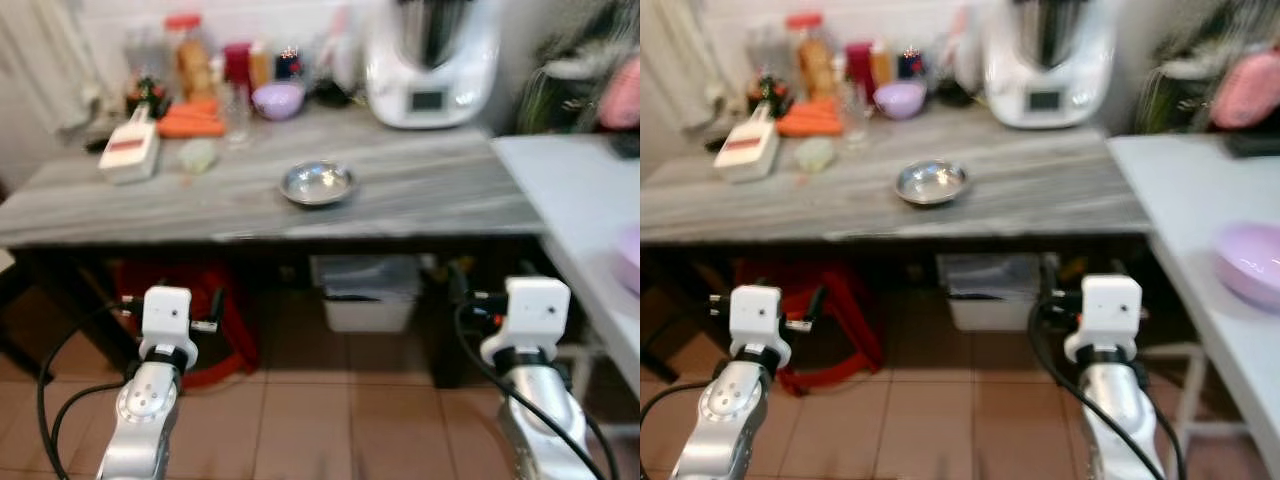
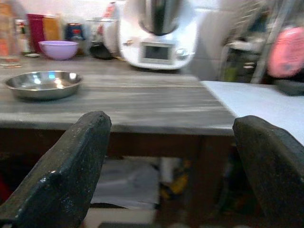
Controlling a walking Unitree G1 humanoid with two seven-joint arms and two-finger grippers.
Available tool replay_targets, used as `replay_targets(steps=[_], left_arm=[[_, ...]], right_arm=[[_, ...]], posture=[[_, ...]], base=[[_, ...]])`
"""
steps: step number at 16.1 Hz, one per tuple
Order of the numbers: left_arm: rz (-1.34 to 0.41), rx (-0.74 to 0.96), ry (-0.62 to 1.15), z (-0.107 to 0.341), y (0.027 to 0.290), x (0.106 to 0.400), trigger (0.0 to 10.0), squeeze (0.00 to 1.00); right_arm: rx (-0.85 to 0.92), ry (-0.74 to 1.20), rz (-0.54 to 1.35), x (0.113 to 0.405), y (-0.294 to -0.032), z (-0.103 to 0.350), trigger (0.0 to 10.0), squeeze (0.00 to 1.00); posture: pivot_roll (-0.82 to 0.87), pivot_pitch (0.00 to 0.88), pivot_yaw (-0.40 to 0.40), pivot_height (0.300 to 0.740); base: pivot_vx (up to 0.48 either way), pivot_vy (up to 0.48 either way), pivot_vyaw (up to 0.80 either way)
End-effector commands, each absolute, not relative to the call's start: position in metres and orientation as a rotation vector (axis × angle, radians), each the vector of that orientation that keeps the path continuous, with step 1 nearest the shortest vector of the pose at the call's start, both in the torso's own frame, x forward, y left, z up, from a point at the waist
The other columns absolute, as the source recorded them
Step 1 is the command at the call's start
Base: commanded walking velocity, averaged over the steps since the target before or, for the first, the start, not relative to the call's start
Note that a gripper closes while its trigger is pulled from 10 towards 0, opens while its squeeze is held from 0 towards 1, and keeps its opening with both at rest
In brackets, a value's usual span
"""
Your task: Setting the table
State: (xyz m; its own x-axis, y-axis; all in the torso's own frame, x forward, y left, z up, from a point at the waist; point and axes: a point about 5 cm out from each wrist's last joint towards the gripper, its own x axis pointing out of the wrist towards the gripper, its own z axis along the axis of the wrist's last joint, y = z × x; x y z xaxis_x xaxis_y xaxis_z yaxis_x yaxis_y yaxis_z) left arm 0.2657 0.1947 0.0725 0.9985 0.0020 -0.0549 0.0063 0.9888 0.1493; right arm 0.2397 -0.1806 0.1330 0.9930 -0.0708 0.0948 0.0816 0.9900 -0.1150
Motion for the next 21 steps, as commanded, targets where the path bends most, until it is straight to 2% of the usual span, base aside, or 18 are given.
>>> replay_targets(steps=[1, 3, 10, 14, 21], left_arm=[[0.002, 0.165, 0.048, 0.076, 0.198, 0.267, 10.0, 0.00], [-0.003, 0.171, 0.045, 0.076, 0.198, 0.267, 10.0, 0.00], [-0.034, 0.159, 0.016, 0.081, 0.199, 0.270, 10.0, 0.00], [-0.055, 0.167, 0.013, 0.081, 0.195, 0.270, 10.0, 0.00], [-0.076, 0.141, 0.009, 0.082, 0.191, 0.272, 10.0, 0.00]], right_arm=[[-0.103, -0.110, -0.044, 0.240, -0.173, 0.136, 10.0, 0.00], [-0.087, -0.122, -0.023, 0.240, -0.170, 0.136, 10.0, 0.00], [-0.036, -0.093, 0.051, 0.239, -0.166, 0.133, 10.0, 0.00], [-0.083, -0.088, 0.040, 0.241, -0.168, 0.130, 10.0, 0.00], [-0.029, -0.060, 0.046, 0.242, -0.164, 0.129, 10.0, 0.00]], posture=[[-0.02, 0.000, 0.052, 0.740], [-0.02, 0.000, 0.052, 0.740], [-0.01, 0.000, 0.042, 0.740], [-0.01, 0.000, 0.042, 0.740], [-0.02, 0.000, 0.050, 0.740]], base=[[-0.319, 0.000, 0.00], [-0.300, 0.000, 0.00], [0.000, 0.000, 0.00], [0.000, 0.000, 0.00], [0.000, -0.267, 0.00]])
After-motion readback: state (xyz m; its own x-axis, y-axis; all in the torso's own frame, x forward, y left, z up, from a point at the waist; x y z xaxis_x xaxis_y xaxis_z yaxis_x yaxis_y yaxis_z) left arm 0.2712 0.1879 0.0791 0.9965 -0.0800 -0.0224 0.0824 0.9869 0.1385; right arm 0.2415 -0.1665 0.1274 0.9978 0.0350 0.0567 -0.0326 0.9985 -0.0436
